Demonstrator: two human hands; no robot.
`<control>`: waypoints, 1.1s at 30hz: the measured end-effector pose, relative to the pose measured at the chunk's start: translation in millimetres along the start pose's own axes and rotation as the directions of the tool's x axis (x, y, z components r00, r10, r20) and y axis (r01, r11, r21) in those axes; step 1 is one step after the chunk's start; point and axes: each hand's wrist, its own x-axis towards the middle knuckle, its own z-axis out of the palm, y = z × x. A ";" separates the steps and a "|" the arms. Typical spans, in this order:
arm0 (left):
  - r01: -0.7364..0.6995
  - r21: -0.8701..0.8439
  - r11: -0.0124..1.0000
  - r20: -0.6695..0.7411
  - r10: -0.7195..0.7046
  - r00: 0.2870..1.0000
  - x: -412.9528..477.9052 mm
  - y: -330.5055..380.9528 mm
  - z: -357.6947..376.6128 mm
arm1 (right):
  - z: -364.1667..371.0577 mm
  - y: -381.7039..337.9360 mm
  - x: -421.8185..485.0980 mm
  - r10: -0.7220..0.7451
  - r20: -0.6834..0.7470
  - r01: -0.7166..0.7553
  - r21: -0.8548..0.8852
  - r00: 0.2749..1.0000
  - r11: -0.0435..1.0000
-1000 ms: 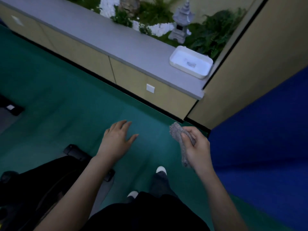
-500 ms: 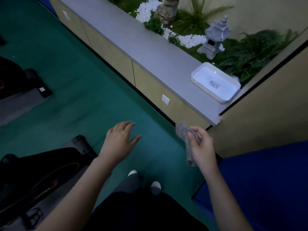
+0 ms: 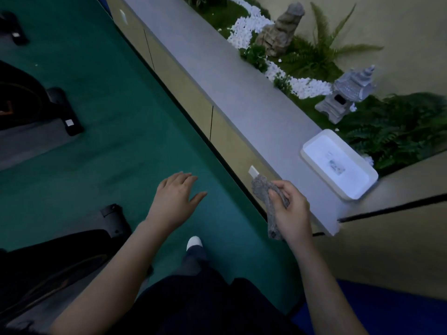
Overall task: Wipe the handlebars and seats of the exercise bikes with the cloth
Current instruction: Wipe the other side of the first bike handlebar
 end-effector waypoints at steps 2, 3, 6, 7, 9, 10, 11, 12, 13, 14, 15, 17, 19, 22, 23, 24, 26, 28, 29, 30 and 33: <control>0.014 -0.013 1.000 -0.005 -0.014 1.000 22.8 -14.1 -8.2 | 12.1 -11.0 24.4 -0.029 -0.003 0.029 -0.011 1.000 1.000; 0.022 -0.017 1.000 -0.010 -0.022 1.000 33.6 -21.5 -12.3 | 19.5 -17.4 36.9 -0.041 0.002 0.041 -0.014 0.999 0.999; 0.074 -0.033 0.997 -0.026 -0.075 0.997 57.2 -43.7 -24.5 | 44.0 -35.6 69.6 -0.065 0.067 0.066 -0.002 0.996 0.998; 0.099 -0.046 0.994 -0.031 -0.101 0.994 62.0 -50.7 -28.1 | 51.6 -41.0 79.1 -0.078 0.093 0.078 0.002 0.993 0.997; 0.155 -0.077 0.985 -0.039 -0.158 0.987 69.5 -64.2 -33.8 | 67.8 -51.4 99.0 -0.100 0.138 0.101 0.004 0.985 0.995; 0.184 -0.090 0.979 -0.042 -0.188 0.981 73.1 -71.0 -36.1 | 76.3 -56.3 109.8 -0.110 0.160 0.111 0.002 0.981 0.994; 0.213 -0.100 0.972 -0.041 -0.218 0.975 76.6 -77.3 -38.1 | 84.5 -60.7 120.1 -0.117 0.184 0.120 -0.002 0.976 0.993; 0.243 -0.108 0.964 -0.039 -0.248 0.968 80.3 -83.6 -40.4 | 93.1 -65.1 130.7 -0.123 0.208 0.127 -0.004 0.970 0.992; 0.274 -0.117 0.955 -0.039 -0.280 0.959 84.1 -89.6 -42.7 | 101.4 -69.1 141.1 -0.130 0.234 0.134 -0.004 0.963 0.991; 0.304 -0.131 0.944 -0.044 -0.312 0.949 88.4 -95.4 -45.2 | 109.5 -72.8 151.7 -0.138 0.261 0.142 0.002 0.955 0.990; 0.332 -0.144 0.932 -0.052 -0.342 0.938 93.1 -101.0 -48.0 | 117.0 -76.5 162.3 -0.145 0.289 0.147 0.013 0.946 0.989; 0.382 -0.156 0.911 -0.067 -0.395 0.916 103.9 -111.0 -53.6 | 130.9 -83.6 185.6 -0.156 0.342 0.152 0.038 0.927 0.988; 0.429 -0.162 0.889 -0.083 -0.445 0.892 118.4 -120.4 -59.7 | 144.6 -90.0 212.7 -0.182 0.388 0.174 0.057 0.904 0.983; 0.505 -0.169 0.846 -0.109 -0.525 0.844 146.1 -130.1 -71.0 | 161.7 -100.5 258.9 -0.216 0.457 0.199 0.085 0.863 0.976; 0.528 -0.176 0.831 -0.119 -0.550 0.826 156.6 -131.8 -75.2 | 166.4 -104.8 275.4 -0.229 0.478 0.212 0.089 0.848 0.973; 0.547 -0.183 0.817 -0.127 -0.571 0.811 168.1 -132.7 -79.3 | 171.1 -109.0 292.5 -0.245 0.494 0.230 0.092 0.834 0.969; 0.574 -0.194 0.796 -0.140 -0.602 0.786 192.9 -133.2 -87.9 | 179.3 -116.7 326.8 -0.275 0.513 0.259 0.104 0.813 0.960; 0.592 -0.207 0.779 -0.156 -0.623 0.766 216.6 -132.5 -96.5 | 185.4 -123.4 358.1 -0.285 0.529 0.262 0.119 0.800 0.958; 0.599 -0.215 0.771 -0.165 -0.633 0.756 227.3 -132.2 -100.4 | 188.5 -126.0 372.6 -0.285 0.536 0.259 0.125 0.795 0.958; 0.605 -0.222 0.765 -0.174 -0.641 0.747 236.8 -132.1 -104.1 | 192.1 -128.3 386.2 -0.287 0.541 0.261 0.127 0.790 0.957; 0.621 -0.243 0.745 -0.181 -0.664 0.726 256.5 -135.1 -111.5 | 206.1 -135.2 420.3 -0.297 0.554 0.278 0.121 0.777 0.953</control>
